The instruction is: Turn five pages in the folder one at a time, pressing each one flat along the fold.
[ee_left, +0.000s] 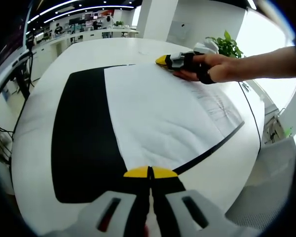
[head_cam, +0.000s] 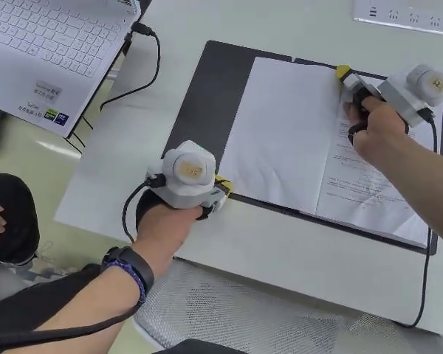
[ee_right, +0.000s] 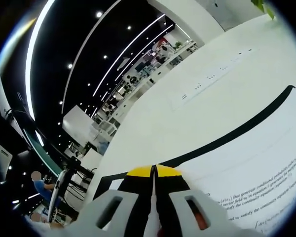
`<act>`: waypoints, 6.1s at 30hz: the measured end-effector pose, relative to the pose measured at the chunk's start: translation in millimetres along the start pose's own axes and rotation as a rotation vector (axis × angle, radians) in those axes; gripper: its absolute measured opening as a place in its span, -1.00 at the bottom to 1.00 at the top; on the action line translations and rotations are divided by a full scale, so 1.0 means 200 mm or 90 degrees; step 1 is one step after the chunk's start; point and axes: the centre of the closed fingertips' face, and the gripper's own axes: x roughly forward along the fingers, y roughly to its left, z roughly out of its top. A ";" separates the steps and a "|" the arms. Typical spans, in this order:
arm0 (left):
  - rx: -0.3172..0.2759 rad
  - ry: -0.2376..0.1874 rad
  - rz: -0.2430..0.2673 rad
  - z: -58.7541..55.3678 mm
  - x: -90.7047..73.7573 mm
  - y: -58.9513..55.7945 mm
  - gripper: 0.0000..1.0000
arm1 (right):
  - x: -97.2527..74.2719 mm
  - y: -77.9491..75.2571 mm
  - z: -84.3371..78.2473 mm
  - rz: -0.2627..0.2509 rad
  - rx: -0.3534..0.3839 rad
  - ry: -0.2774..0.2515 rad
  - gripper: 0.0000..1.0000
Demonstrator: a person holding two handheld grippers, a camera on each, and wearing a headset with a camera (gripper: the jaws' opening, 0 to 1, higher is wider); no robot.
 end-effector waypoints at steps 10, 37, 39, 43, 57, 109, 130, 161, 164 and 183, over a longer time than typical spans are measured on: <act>0.001 -0.001 -0.002 0.00 0.01 0.01 -1.00 | -0.06 0.04 -0.06 0.015 -0.019 0.016 -1.00; -0.002 -0.027 -0.006 -0.01 0.01 0.00 -1.00 | -0.33 0.15 -0.24 0.043 -0.060 0.043 -1.00; 0.003 -0.028 -0.002 -0.01 0.01 0.00 -1.00 | -0.35 0.14 -0.26 0.043 -0.053 0.043 -1.00; 0.003 -0.029 0.001 -0.01 0.01 0.00 -1.00 | -0.41 0.14 -0.28 0.042 -0.044 0.032 -1.00; 0.004 -0.028 -0.002 -0.01 0.01 0.00 -1.00 | -0.54 0.15 -0.39 0.049 -0.054 0.044 -1.00; 0.057 -0.029 -0.005 -0.01 -0.01 -0.02 -1.00 | -0.96 0.20 -0.77 0.082 -0.112 0.131 -1.00; 0.072 -0.024 -0.010 -0.01 -0.01 -0.01 -1.00 | -1.02 0.21 -0.82 0.070 -0.118 0.143 -1.00; 0.017 -0.007 -0.043 -0.01 -0.05 -0.06 -0.81 | -1.10 0.26 -0.85 0.097 -0.129 0.201 -0.81; 0.017 -0.016 -0.047 -0.01 -0.08 -0.08 -0.78 | -1.12 0.25 -0.84 0.095 -0.131 0.204 -0.76; 0.061 -0.053 -0.059 0.10 -0.20 -0.18 -0.50 | -1.24 0.20 -0.69 0.095 -0.183 0.204 -0.34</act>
